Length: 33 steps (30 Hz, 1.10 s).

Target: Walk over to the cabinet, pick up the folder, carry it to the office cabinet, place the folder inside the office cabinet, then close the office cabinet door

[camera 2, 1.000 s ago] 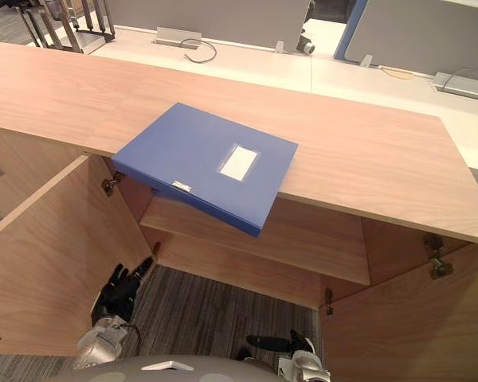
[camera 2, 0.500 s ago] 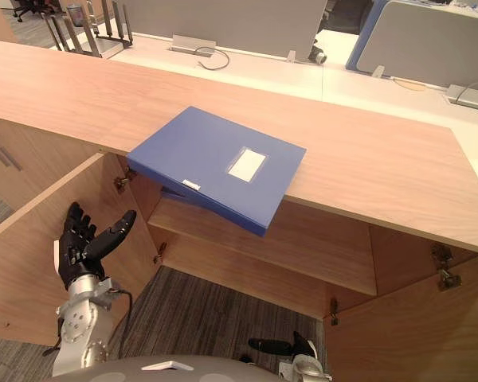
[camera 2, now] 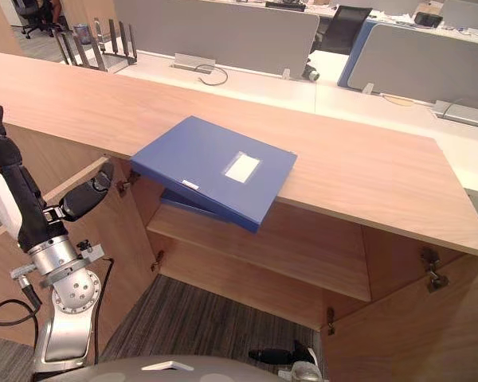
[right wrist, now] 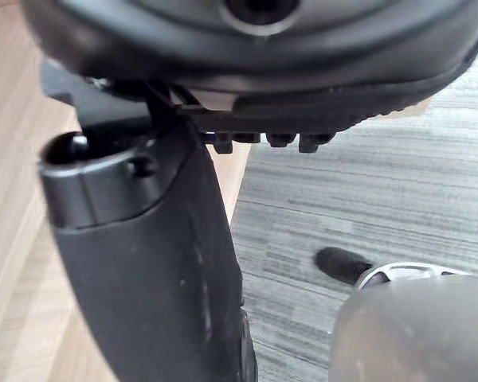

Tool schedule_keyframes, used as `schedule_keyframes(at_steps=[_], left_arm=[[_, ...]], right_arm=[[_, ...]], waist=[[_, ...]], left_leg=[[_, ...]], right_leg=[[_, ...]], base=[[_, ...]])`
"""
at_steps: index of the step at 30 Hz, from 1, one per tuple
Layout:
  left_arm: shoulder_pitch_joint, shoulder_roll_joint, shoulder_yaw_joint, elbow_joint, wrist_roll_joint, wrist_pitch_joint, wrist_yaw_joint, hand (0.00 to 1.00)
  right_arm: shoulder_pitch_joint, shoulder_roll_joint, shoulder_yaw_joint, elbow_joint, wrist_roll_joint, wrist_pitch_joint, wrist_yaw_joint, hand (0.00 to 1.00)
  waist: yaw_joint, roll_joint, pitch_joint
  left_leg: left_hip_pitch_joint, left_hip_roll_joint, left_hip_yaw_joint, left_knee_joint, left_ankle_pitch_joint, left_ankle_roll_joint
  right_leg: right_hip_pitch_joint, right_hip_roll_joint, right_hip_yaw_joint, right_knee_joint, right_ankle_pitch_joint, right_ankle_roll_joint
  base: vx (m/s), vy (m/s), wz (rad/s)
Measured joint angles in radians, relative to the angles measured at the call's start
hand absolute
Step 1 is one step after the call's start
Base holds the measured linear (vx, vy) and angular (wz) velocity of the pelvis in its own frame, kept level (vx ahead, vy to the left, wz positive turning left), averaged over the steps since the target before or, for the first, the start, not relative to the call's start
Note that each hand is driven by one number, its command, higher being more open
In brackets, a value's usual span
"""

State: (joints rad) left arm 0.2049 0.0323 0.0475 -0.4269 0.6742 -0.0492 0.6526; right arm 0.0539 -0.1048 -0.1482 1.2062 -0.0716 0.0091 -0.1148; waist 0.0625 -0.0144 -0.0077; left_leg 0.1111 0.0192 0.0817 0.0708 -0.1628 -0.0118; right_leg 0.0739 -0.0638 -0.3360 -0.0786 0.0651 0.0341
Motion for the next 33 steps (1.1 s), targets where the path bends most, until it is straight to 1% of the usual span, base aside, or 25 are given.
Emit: schedule_keyframes(at_steps=[3, 6, 8, 10, 13, 18, 20, 22, 27, 33], left_arm=[[-0.002, 0.007, 0.000, 0.000, 0.044, 0.012, 0.001, 1.00], [-0.010, 0.022, -0.004, 0.000, 0.048, 0.012, 0.001, 1.00], [-0.014, 0.047, -0.022, 0.000, 0.048, 0.012, -0.002, 1.00], [-0.019, 0.084, -0.063, 0.000, 0.049, 0.008, -0.014, 1.00], [-0.020, 0.106, -0.096, 0.000, 0.063, -0.003, -0.036, 1.00], [-0.024, 0.147, -0.172, 0.000, 0.083, -0.045, -0.069, 1.00], [-0.041, 0.157, -0.197, 0.000, 0.083, -0.052, -0.084, 1.00], [-0.051, 0.169, -0.217, 0.000, 0.082, -0.072, -0.091, 1.00], [-0.053, 0.188, -0.305, -0.003, 0.078, -0.113, -0.129, 1.00], [-0.061, 0.223, -0.378, -0.004, 0.070, -0.151, -0.171, 1.00]], right_arm=[[-0.007, -0.006, 0.000, 0.007, 0.000, -0.001, 0.000, 1.00], [-0.018, -0.012, 0.000, 0.016, 0.000, -0.001, 0.000, 1.00], [-0.024, -0.013, 0.001, 0.018, 0.000, -0.001, 0.001, 1.00], [-0.028, -0.014, 0.005, 0.019, 0.000, -0.001, 0.003, 1.00], [-0.029, -0.017, 0.016, 0.019, 0.000, -0.003, 0.008, 1.00], [-0.031, -0.024, 0.041, 0.024, 0.000, -0.010, 0.019, 1.00], [-0.031, -0.026, 0.042, 0.026, 0.000, -0.013, 0.019, 1.00], [-0.031, -0.027, 0.042, 0.030, 0.000, -0.014, 0.019, 1.00], [-0.031, -0.037, 0.044, 0.039, 0.000, -0.016, 0.019, 1.00], [-0.032, -0.046, 0.081, 0.046, 0.000, -0.016, 0.019, 1.00]], waist=[[-0.001, 0.005, 0.003], [-0.006, 0.012, 0.008], [-0.010, 0.014, 0.009], [-0.010, 0.014, 0.009], [-0.012, 0.015, 0.009], [-0.012, 0.018, 0.007], [-0.011, 0.019, 0.007], [-0.012, 0.020, 0.006], [-0.013, 0.032, -0.004], [-0.014, 0.033, -0.008]], left_leg=[[0.000, 0.000, 0.002, 0.002, 0.000, 0.000], [-0.001, -0.001, 0.005, 0.003, -0.001, -0.001], [-0.001, -0.001, 0.006, 0.003, -0.001, -0.001], [-0.001, -0.001, 0.007, 0.003, -0.001, -0.001], [-0.001, -0.001, 0.011, 0.004, -0.002, -0.001], [-0.003, 0.001, 0.020, 0.011, -0.006, -0.001], [-0.004, 0.001, 0.021, 0.012, -0.007, -0.001], [-0.004, 0.001, 0.023, 0.012, -0.007, -0.001], [-0.004, 0.002, 0.025, 0.011, -0.008, -0.002], [-0.003, 0.004, 0.026, 0.012, -0.008, -0.002]], right_leg=[[-0.002, 0.000, 0.003, 0.000, 0.000, 0.000], [-0.004, 0.000, 0.010, 0.000, 0.000, 0.000], [-0.004, 0.000, 0.012, 0.000, 0.000, 0.000], [-0.005, 0.000, 0.013, 0.000, 0.000, 0.000], [-0.007, 0.000, 0.017, 0.000, 0.000, 0.000], [-0.011, 0.002, 0.027, 0.000, 0.000, 0.000], [-0.012, 0.003, 0.028, 0.000, 0.000, -0.001], [-0.013, 0.003, 0.031, 0.000, 0.001, -0.001], [-0.015, 0.004, 0.034, 0.000, 0.001, -0.001], [-0.014, 0.006, 0.036, 0.000, 0.001, -0.002]], base=[[0.00, 0.010, -0.02], [0.00, 0.015, -0.03], [0.00, 0.000, 0.00], [0.00, 0.000, 0.00], [-0.01, 0.011, -0.04], [-0.01, 0.010, -0.06], [0.00, 0.004, -0.02], [0.00, 0.004, -0.02], [0.00, 0.004, -0.02], [0.00, 0.000, 0.00]])
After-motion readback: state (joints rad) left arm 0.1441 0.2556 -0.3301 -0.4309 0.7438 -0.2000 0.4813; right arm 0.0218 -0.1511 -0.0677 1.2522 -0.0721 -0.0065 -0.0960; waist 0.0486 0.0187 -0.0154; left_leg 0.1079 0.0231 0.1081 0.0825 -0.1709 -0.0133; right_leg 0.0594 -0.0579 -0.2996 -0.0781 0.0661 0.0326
